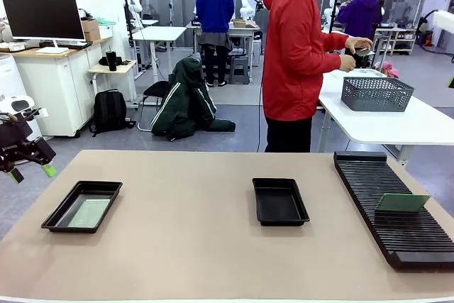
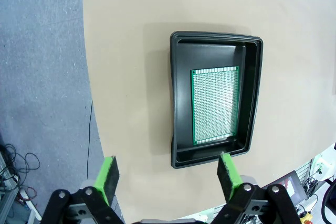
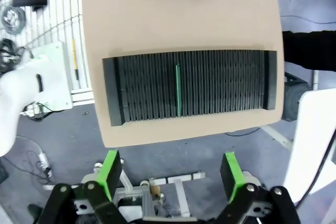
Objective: Inspect and transfer BCBs to ESD trays.
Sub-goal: Pick up the Blank PCB from the PCB Rack and place it in the right ESD tray.
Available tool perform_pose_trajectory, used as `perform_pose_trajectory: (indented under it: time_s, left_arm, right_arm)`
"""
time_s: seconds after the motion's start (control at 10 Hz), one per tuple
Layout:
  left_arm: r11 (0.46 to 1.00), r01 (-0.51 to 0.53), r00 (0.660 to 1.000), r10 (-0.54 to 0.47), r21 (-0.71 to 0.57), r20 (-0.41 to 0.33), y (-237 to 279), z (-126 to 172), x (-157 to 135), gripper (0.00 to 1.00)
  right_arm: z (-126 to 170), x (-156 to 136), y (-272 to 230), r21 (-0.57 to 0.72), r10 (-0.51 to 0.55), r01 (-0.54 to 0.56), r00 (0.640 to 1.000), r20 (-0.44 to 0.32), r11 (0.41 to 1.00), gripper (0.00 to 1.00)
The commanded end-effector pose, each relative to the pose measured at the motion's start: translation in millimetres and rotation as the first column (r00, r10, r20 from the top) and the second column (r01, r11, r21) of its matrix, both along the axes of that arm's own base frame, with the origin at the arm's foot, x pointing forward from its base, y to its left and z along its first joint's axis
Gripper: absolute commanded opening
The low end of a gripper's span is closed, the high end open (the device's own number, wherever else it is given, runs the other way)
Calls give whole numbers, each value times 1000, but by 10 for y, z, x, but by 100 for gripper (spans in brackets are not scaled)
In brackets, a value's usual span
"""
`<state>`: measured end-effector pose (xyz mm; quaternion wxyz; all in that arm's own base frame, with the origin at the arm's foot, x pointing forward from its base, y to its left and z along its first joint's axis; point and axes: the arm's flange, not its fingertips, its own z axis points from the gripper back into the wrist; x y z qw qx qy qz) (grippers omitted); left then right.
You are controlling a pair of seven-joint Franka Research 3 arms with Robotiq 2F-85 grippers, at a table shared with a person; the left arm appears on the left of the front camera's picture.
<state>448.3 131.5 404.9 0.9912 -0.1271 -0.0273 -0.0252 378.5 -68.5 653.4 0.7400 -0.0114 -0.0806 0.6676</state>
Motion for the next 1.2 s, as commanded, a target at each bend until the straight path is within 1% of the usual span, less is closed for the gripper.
perform_pose_trajectory:
  time_s: [0.0, 0.2, 0.3, 0.6, 0.8, 1.1]
  left_arm:
    - [1000, 0, 1000, 0, 0, 14, 4, -17, -10, 100]
    - [1000, 0, 1000, 0, 0, 14, 4, -17, -10, 100]
    - [1000, 0, 1000, 0, 0, 14, 4, -17, -10, 100]
    - [1000, 0, 1000, 0, 0, 14, 4, -17, -10, 100]
    - [1000, 0, 1000, 0, 0, 14, 4, -17, -10, 100]
    - [1000, 0, 1000, 0, 0, 14, 4, -17, -10, 100]
  right_arm:
    - [-322, -26, -34, 15, 49, -50, 997, 61, 999, 100]
    - [-616, -8, -9, 11, 66, -68, 992, 106, 998, 100]
    - [-740, -7, 0, 4, 90, -91, 989, 116, 996, 100]
    - [-1073, -9, -17, -17, 128, -126, 984, 127, 992, 100]
    - [-1354, 32, -1, -44, 154, -150, 981, 120, 988, 100]
    - [-1780, 126, -25, -26, 191, -189, 975, 112, 982, 100]
